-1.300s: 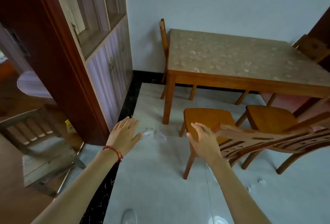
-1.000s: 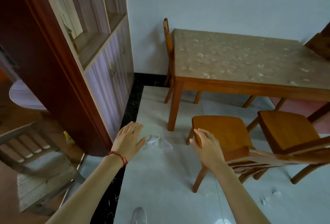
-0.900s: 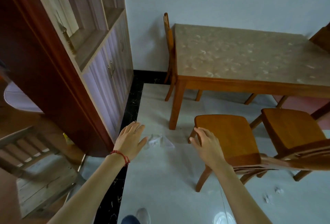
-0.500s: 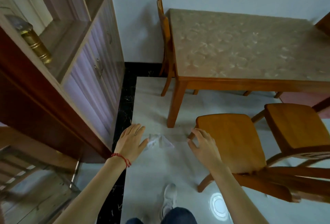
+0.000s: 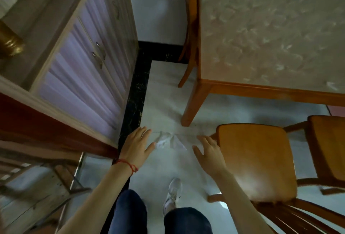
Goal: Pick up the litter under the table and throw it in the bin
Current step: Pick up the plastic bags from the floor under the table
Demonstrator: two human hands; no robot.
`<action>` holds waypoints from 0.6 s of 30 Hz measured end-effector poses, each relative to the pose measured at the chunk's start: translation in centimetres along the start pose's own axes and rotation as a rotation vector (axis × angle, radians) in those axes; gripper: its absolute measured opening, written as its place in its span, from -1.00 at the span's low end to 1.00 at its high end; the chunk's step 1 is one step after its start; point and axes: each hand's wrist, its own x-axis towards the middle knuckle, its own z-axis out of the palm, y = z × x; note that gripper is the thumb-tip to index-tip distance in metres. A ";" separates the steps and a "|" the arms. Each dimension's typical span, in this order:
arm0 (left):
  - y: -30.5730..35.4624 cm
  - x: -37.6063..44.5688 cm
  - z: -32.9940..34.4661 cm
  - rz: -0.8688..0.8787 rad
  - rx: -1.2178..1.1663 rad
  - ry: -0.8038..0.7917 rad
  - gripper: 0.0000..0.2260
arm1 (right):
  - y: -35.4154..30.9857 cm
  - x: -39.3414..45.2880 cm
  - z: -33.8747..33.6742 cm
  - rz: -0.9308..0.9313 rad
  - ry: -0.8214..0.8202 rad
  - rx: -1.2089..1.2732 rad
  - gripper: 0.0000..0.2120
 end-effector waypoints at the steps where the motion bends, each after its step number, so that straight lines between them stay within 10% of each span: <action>1: -0.3 0.7 0.6 0.003 -0.001 -0.032 -0.48 | 0.1 0.7 0.6 0.006 -0.012 0.015 -0.58; 18: -9.9 12.7 19.3 -0.017 -0.110 -0.129 -0.32 | 9.9 12.5 19.4 0.125 -0.022 0.131 -0.62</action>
